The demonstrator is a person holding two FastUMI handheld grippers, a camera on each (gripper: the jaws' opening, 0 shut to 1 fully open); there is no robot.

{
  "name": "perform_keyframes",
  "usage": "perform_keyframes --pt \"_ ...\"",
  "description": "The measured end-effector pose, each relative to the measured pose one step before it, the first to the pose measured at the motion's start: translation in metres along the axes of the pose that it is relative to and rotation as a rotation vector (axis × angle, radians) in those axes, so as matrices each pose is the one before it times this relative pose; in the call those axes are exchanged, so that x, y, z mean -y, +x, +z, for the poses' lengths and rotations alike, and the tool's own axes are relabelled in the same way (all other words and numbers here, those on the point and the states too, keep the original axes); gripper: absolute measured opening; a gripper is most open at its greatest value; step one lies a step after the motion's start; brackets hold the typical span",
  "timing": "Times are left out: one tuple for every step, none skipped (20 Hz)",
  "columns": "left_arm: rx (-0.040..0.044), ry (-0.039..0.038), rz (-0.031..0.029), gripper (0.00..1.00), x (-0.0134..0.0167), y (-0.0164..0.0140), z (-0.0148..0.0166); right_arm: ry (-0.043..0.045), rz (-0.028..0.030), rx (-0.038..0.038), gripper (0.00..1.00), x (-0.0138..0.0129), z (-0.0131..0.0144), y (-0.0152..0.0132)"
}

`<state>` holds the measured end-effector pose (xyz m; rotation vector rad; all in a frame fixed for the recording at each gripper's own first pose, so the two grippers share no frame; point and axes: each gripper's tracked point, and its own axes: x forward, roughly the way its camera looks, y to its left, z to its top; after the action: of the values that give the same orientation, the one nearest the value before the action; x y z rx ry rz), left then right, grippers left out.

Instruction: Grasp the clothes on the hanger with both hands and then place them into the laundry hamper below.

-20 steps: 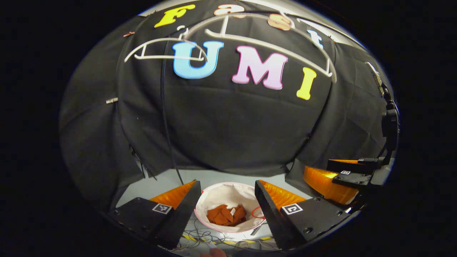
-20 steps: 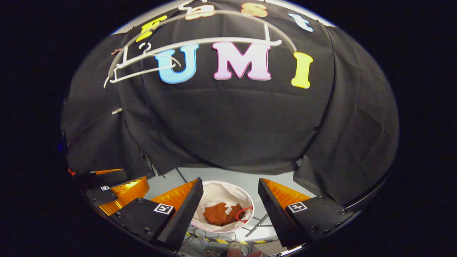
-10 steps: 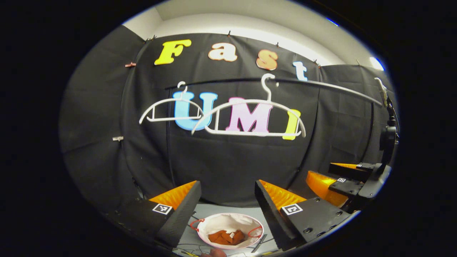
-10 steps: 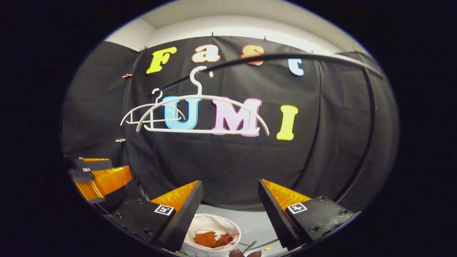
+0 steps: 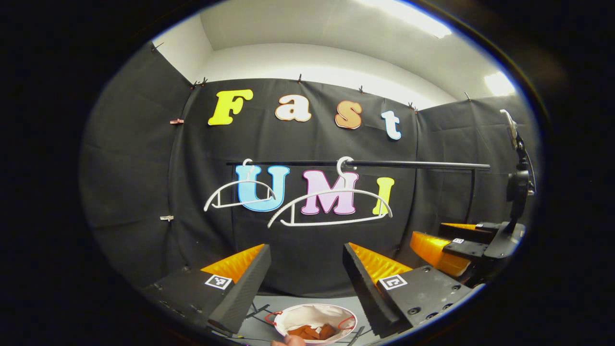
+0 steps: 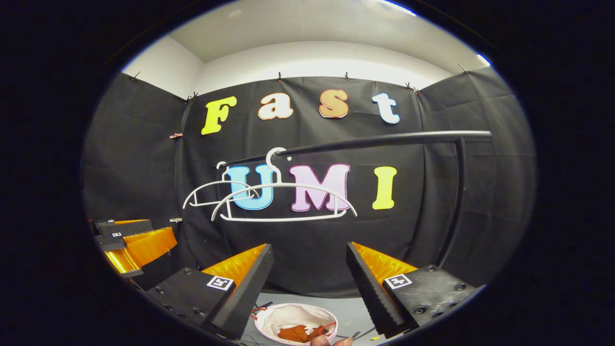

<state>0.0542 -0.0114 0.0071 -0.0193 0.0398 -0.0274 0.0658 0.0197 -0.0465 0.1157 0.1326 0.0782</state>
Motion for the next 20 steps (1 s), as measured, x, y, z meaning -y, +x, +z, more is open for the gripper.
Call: perform_keyframes --pt "0.01222 0.00747 0.00214 0.92 0.00096 -0.00315 0.00416 -0.00612 -0.00513 0.02151 1.0 -0.00009 0.01069 -0.00371" --pt "0.00719 0.0109 0.00299 0.95 0.00064 -0.00377 0.00444 -0.00016 0.00596 0.01987 1.0 -0.00273 0.00919 -0.00429" --pt "0.0021 0.00844 0.00399 0.95 0.00021 -0.00208 0.00184 -0.00115 0.00506 0.01583 0.98 -0.00501 0.0068 -0.0039" --pt "-0.00255 0.00609 0.0033 0.95 0.00027 -0.00341 0.00042 -0.00438 0.00336 0.01445 1.0 -0.00215 0.00501 -0.00397" --pt "0.00375 -0.00038 0.00316 0.95 -0.00304 -0.00559 -0.00095 -0.00476 0.00303 0.00842 0.99 -0.00149 0.00418 -0.0039" --pt "0.00646 -0.00592 -0.00063 0.95 -0.00028 -0.00572 0.00178 0.00111 0.00473 0.0089 0.98 -0.00142 0.00283 -0.00477" --pt "0.00813 -0.00804 -0.00586 0.95 -0.00361 -0.00822 -0.00532 0.005 0.00528 0.00308 0.98 -0.00314 0.00286 -0.0032" --pt "0.00468 -0.0049 0.00127 0.92 -0.00025 -0.00398 0.00147 0.00488 0.00882 -0.00516 0.99 -0.0017 -0.00038 -0.00278" --pt "0.00412 -0.00415 0.00176 0.92 -0.00143 -0.00349 0.00103 0.0066 0.00172 -0.00122 0.98 0.00051 -0.00008 -0.0011" --pt "0.00165 -0.00341 0.00109 0.92 0.00019 -0.00214 0.0017 0.00379 0.00241 0.00443 0.98 0.00203 0.00186 -0.0016" --pt "0.00293 -0.00094 0.00032 0.95 0.00067 -0.00248 0.00058 0.00079 0.0001 0.00496 0.98 0.00205 0.00209 -0.00088" --pt "0.00089 0.00452 0.0051 0.95 -0.0002 -0.00137 0.00171 -0.00061 0.00099 0.00326 0.96 0.00298 0.00077 -0.00124" --pt "0.00101 0.00668 0.00563 0.92 -0.00135 -0.00106 -0.00026 -0.00005 0.00223 -0.00152 0.98 0.00117 -0.00158 0.00042" --pt "-0.0014 0.00523 0.00578 0.95 0.00063 -0.00023 0.00092 -0.00045 0.00204 -0.00023 0.98 0.00204 0.00068 0.00082" --pt "-0.00298 0.00092 0.00402 0.95 0.00174 0.0003 -0.00147 -0.00522 -0.00153 -0.00196 1.0 0.00325 -0.00057 0.00021" --pt "0.00221 -0.00233 -0.00288 0.95 0.00386 0.00049 0.00043 -0.00664 -0.00119 0.00159 1.0 0.00387 0.00051 0.00004" --pt "0.00146 -0.00448 -0.00675 0.95 0.00327 0.0016 0.00114 -0.00584 -0.00059 0.00157 1.0 0.00257 0.0006 -0.00036" --pt "-0.00259 -0.00722 -0.00087 0.92 0.00281 0.00149 -0.00068 -0.00362 0.00226 -0.00377 1.0 0.00216 -0.0019 0.00114" --pt "0.00004 -0.0073 0.00363 0.95 0.00156 -0.00018 -0.0014 -0.0031 0.00509 -0.00549 1.0 -0.00083 -0.00316 0.00124" --pt "0.00047 -0.0067 0.00467 0.95 0.00084 0.00179 0.00153 -0.00006 0.00725 -0.0065 0.98 0.00011 -0.00179 -0.0006"
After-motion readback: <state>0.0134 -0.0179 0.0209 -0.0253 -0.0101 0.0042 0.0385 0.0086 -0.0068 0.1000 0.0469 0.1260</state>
